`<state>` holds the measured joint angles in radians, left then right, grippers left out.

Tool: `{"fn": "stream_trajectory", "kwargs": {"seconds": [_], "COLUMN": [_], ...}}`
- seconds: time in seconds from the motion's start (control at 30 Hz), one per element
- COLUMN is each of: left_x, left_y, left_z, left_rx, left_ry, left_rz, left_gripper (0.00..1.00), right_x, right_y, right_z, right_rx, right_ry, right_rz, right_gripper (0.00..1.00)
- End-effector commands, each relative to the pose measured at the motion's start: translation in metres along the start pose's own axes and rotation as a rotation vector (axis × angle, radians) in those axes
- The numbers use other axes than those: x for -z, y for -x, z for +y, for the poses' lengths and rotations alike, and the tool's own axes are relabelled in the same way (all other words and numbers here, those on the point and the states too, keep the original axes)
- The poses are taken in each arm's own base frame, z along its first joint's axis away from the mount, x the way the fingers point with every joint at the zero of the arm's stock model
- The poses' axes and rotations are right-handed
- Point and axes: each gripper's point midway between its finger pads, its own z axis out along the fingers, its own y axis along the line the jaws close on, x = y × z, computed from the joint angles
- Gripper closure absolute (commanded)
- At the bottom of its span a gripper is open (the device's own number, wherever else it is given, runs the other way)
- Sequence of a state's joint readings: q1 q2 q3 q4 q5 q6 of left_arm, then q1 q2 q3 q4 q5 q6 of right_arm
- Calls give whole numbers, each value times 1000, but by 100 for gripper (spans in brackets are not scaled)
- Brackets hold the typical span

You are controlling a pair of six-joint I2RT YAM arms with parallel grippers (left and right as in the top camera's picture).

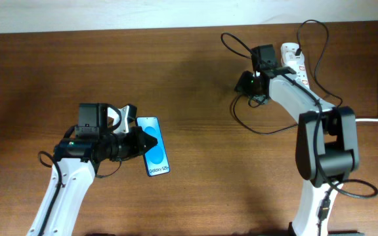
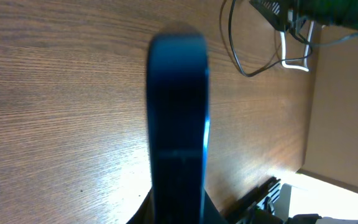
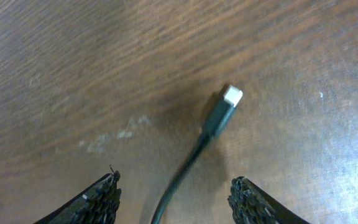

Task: Plug charger to phone and switch on socket
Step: 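Move the right gripper back toward the black cable's USB-C tip, then lower the right gripper over the cable's USB-C tip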

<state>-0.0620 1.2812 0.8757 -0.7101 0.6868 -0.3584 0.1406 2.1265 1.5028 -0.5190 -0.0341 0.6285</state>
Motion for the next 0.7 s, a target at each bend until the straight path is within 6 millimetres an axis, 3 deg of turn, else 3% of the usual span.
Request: {"fn": "stream_trajectory", "kwargs": {"seconds": [0.0, 0.13, 0.37, 0.47, 0.67], "left_x": [3, 3, 4, 4, 3], "left_y": [3, 3, 7, 6, 3], "left_z": [-5, -5, 6, 6, 7], "left_rx": [-23, -23, -21, -18, -8], "left_ry": [-21, -21, 42, 44, 47], "left_rz": [-11, -11, -32, -29, -17], "left_gripper": [100, 100, 100, 100, 100], "right_x": [-5, -19, -56, -61, -58], "right_y": [18, 16, -12, -26, -36], "right_z": [0, -8, -20, -26, -33], "right_rx": [-23, -36, -42, -40, 80], "right_ry": [-78, -154, -175, -189, -210], "right_rz": [-88, -124, -20, 35, 88], "right_gripper": [39, 41, 47, 66, 96]}}
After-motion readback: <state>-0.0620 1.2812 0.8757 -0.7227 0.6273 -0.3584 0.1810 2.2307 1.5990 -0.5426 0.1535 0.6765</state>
